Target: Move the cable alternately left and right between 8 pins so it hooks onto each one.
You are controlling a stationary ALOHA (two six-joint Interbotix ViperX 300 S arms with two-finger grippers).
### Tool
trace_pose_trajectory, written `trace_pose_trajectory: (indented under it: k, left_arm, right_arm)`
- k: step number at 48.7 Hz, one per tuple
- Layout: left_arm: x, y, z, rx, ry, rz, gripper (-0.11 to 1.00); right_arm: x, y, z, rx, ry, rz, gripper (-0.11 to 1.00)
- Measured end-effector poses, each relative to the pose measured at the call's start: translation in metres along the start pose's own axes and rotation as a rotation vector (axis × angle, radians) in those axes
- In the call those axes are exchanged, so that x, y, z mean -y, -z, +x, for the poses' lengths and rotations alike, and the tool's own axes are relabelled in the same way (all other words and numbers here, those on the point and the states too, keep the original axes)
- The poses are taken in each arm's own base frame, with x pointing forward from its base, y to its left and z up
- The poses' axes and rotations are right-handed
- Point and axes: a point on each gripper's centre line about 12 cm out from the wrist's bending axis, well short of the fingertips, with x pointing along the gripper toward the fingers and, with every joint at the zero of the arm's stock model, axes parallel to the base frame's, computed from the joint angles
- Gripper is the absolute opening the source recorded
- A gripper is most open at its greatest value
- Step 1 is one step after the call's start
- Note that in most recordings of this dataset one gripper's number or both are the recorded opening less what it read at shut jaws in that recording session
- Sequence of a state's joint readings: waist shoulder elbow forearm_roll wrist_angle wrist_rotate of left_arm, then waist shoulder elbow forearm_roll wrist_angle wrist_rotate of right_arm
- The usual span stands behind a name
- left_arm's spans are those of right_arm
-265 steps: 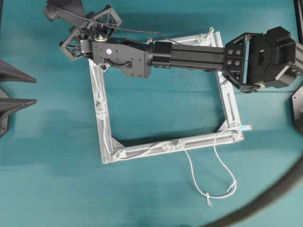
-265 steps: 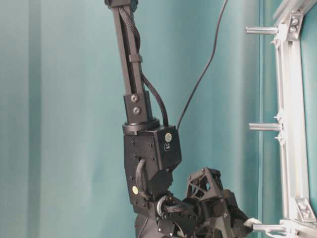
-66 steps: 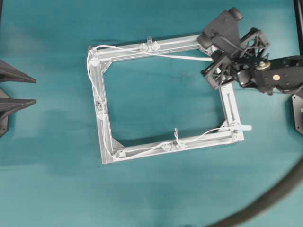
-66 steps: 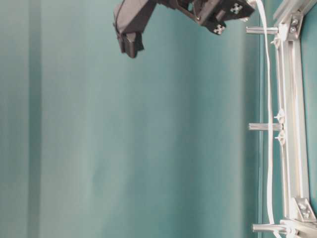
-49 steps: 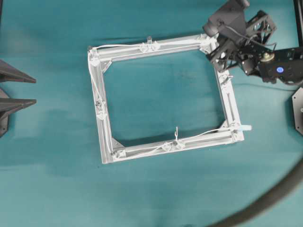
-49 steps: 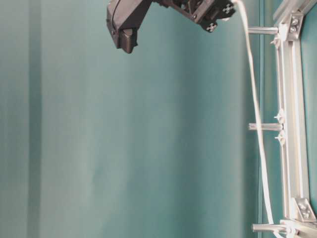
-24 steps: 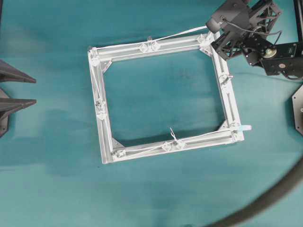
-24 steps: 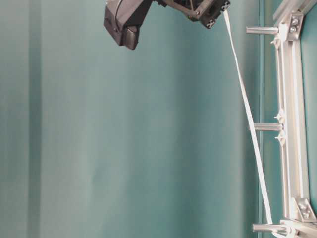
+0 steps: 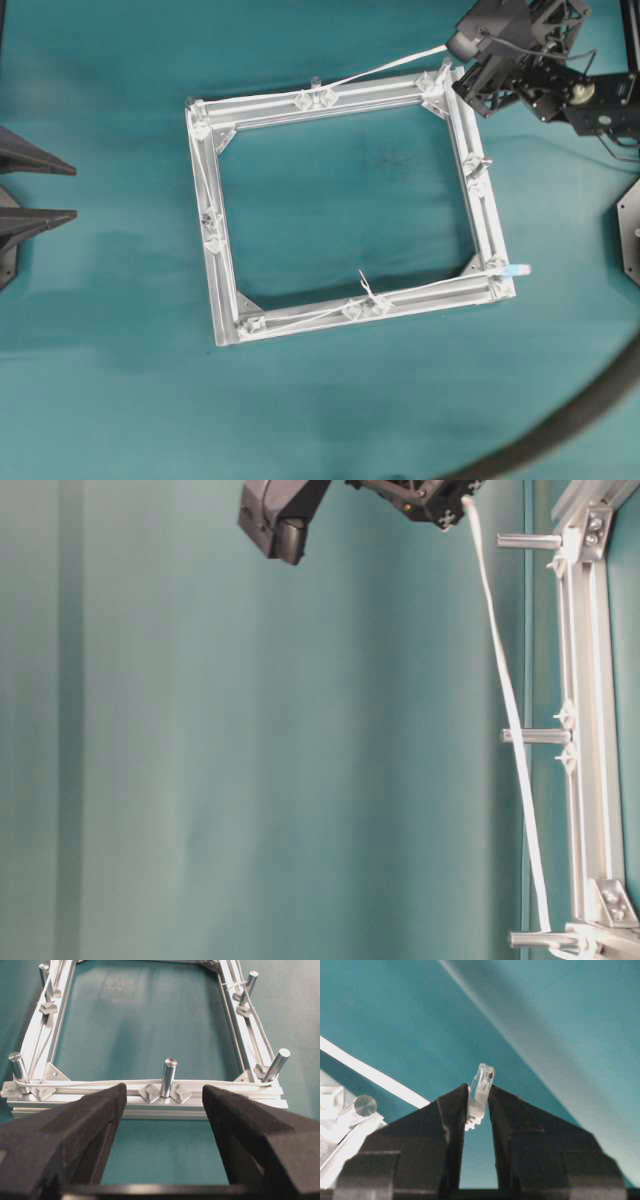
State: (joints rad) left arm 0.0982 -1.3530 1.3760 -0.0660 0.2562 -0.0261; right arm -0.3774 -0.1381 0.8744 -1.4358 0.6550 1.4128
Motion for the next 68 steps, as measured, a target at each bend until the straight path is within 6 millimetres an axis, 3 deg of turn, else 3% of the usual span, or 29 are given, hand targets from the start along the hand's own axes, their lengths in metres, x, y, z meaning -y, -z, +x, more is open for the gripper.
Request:
trace_pose_trajectory:
  k: [13,27,39,53,68]
  left_arm:
    - [0.000,-0.001,0.000,0.003,0.000,0.000,0.74]
    - [0.000,0.000,0.000,0.002,0.000,0.000,0.74]
    - [0.000,0.000,0.000,0.002,0.000,0.000,0.74]
    - [0.000,-0.001,0.000,0.003,0.000,-0.002,0.74]
    - [0.000,0.000,0.000,0.002,-0.002,0.001,0.74]
  right_arm:
    - [-0.004,0.012,0.019,-0.046,-0.069,-0.010,0.16]
    - [-0.008,0.016,0.025,-0.068,-0.113,0.032,0.16]
    - [-0.005,0.014,0.010,-0.111,-0.158,0.273,0.16]
    - [-0.026,0.029,0.002,-0.226,-0.313,0.542,0.16]
    - [-0.028,0.035,-0.002,-0.354,-0.295,0.870,0.16]
